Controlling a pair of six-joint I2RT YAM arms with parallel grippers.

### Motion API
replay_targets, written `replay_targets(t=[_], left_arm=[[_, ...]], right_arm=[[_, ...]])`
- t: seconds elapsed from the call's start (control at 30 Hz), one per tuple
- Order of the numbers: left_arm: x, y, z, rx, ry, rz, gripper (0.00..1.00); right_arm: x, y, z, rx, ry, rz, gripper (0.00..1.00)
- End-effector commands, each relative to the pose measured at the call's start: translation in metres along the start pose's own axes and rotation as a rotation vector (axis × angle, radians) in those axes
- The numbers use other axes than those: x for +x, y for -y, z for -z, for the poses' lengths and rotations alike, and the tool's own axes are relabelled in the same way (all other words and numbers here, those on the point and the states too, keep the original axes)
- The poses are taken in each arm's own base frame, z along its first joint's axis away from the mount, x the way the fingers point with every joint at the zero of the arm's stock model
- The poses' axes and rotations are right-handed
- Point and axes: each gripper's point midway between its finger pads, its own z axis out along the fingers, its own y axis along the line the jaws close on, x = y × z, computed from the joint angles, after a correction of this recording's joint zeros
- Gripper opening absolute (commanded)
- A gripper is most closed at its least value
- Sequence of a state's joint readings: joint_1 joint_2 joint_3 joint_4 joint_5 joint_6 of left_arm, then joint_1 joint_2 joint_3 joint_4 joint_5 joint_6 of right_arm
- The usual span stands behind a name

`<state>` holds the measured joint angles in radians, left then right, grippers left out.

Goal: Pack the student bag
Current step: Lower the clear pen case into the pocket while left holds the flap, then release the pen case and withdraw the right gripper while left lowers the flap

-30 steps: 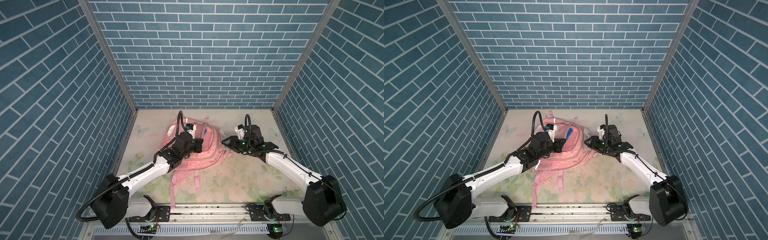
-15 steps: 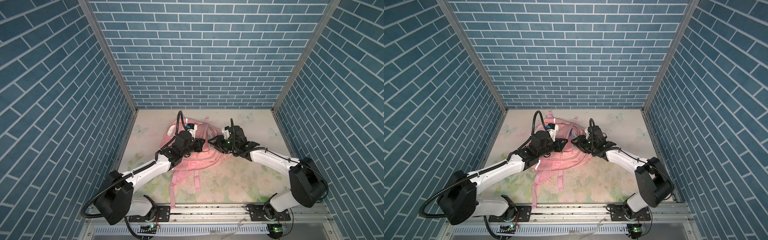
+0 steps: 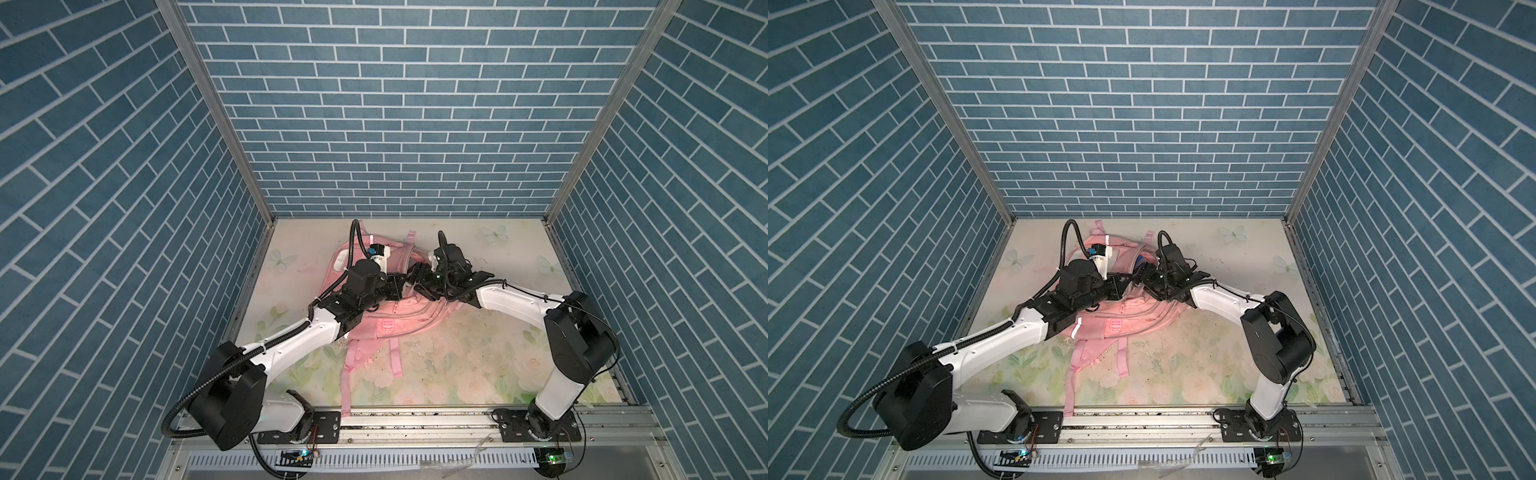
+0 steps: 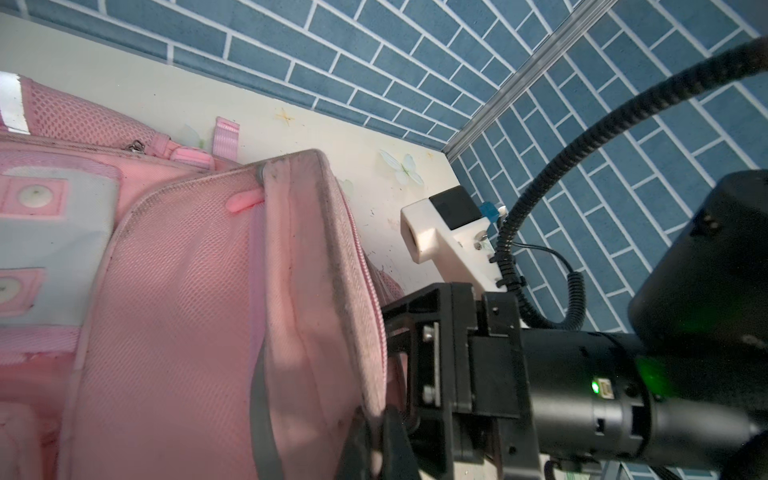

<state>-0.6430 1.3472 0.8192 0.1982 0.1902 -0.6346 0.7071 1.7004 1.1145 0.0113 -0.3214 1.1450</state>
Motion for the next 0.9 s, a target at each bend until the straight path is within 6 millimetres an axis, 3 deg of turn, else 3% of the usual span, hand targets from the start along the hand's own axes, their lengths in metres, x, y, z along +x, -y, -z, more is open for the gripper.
replay_targets(t=[0.0,0.1,0.27,0.3,0.33,0.37,0.43,0.57,0.7,0.87], left_arm=[[-0.019,0.024,0.008,0.073,0.051,-0.04,0.0],[-0.021,0.031,0.009,0.098,0.046,-0.054,0.0],[-0.013,0.033,0.005,0.075,-0.036,-0.185,0.0],[-0.008,0.033,0.003,0.066,-0.078,-0.233,0.06],[-0.005,0.031,0.003,0.038,-0.119,-0.296,0.24],[-0.005,0.026,0.005,0.003,-0.148,-0.353,0.35],[-0.006,0.015,0.013,-0.069,-0.189,-0.488,0.47],[0.002,-0.004,0.034,-0.135,-0.266,-0.762,0.55],[0.029,-0.016,0.05,-0.073,-0.32,-1.052,0.56],[0.045,-0.032,0.057,-0.059,-0.282,-1.269,0.59]], right_arm=[[-0.004,-0.001,0.029,0.041,0.057,0.065,0.74],[-0.007,0.005,0.047,0.052,0.088,0.101,0.73],[-0.02,0.033,0.077,0.11,0.137,0.112,0.62],[-0.025,0.037,0.085,0.115,0.154,0.113,0.61],[-0.028,0.041,0.091,0.117,0.17,0.114,0.59],[-0.03,0.041,0.097,0.114,0.184,0.125,0.58],[-0.032,0.038,0.106,0.114,0.208,0.181,0.57],[-0.025,0.039,0.102,0.105,0.161,0.245,0.57],[-0.014,0.047,0.093,0.107,0.092,0.248,0.56],[-0.004,0.033,0.094,0.026,0.087,0.35,0.56]])
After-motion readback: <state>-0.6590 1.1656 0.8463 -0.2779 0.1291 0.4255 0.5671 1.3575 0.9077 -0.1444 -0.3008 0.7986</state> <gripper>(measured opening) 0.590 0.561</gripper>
